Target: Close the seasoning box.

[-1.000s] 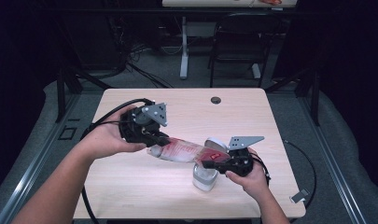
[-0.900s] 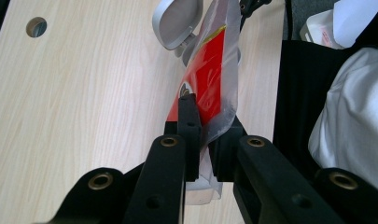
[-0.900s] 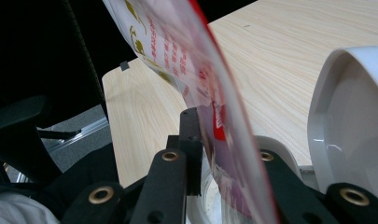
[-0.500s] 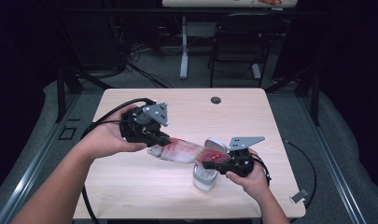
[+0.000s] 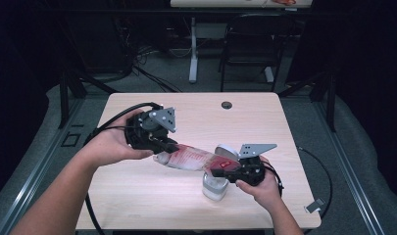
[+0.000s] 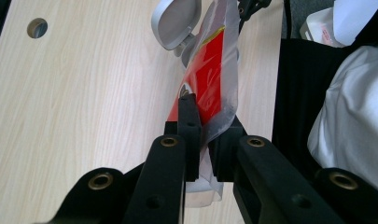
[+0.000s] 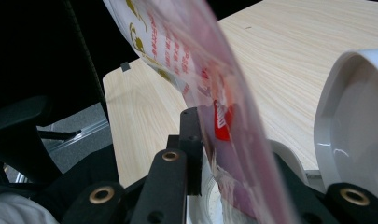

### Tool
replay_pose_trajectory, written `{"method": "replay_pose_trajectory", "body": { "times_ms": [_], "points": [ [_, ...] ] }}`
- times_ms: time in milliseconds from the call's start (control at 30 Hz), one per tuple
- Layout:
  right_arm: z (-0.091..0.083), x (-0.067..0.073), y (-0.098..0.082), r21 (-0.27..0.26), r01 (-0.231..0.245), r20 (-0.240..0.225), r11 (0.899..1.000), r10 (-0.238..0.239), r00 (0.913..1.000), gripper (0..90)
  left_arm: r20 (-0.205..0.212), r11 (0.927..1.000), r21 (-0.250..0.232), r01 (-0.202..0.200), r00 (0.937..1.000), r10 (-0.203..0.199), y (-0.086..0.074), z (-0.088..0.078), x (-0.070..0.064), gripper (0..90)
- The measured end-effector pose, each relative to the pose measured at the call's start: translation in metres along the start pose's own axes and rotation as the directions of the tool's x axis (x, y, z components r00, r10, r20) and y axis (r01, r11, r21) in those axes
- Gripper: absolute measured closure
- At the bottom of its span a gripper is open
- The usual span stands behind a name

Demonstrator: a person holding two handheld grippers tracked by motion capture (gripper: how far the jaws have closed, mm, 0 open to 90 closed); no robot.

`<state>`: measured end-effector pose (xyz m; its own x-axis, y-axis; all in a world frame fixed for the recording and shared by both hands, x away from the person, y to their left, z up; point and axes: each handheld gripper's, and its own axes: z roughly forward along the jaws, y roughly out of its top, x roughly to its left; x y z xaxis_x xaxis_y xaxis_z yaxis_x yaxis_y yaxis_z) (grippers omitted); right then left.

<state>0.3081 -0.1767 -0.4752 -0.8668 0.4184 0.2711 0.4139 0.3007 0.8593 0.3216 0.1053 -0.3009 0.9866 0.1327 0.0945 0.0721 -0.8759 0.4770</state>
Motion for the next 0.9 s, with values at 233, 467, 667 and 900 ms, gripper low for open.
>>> {"method": "replay_pose_trajectory", "body": {
  "times_ms": [233, 467, 667, 900],
  "points": [
    [-0.0003, -0.0001, 0.0005, -0.008, 0.0, 0.005, 1.0, 0.0, 1.0, 82.5, 0.001, 1.0, 0.001, -0.003, 1.0, 0.003, 0.0012, -0.0012, 0.0001, 85.0],
    [-0.0002, 0.0003, 0.0002, 0.005, -0.001, -0.016, 1.0, 0.001, 0.9999, 82.6, 0.007, 1.0, -0.003, -0.001, 1.0, 0.001, 0.0005, -0.0011, 0.0007, 85.0],
    [-0.0008, 0.0011, -0.0003, 0.01, -0.003, -0.025, 1.0, 0.003, 0.9997, 82.8, 0.008, 1.0, -0.003, -0.002, 1.0, 0.002, 0.0007, -0.0008, 0.0012, 85.0],
    [-0.0043, 0.0015, -0.0005, 0.013, -0.001, -0.023, 1.0, 0.001, 0.9997, 82.8, 0.008, 0.9999, -0.015, -0.008, 0.9999, 0.008, 0.0024, 0.0004, 0.0014, 85.0]
  ]
}}
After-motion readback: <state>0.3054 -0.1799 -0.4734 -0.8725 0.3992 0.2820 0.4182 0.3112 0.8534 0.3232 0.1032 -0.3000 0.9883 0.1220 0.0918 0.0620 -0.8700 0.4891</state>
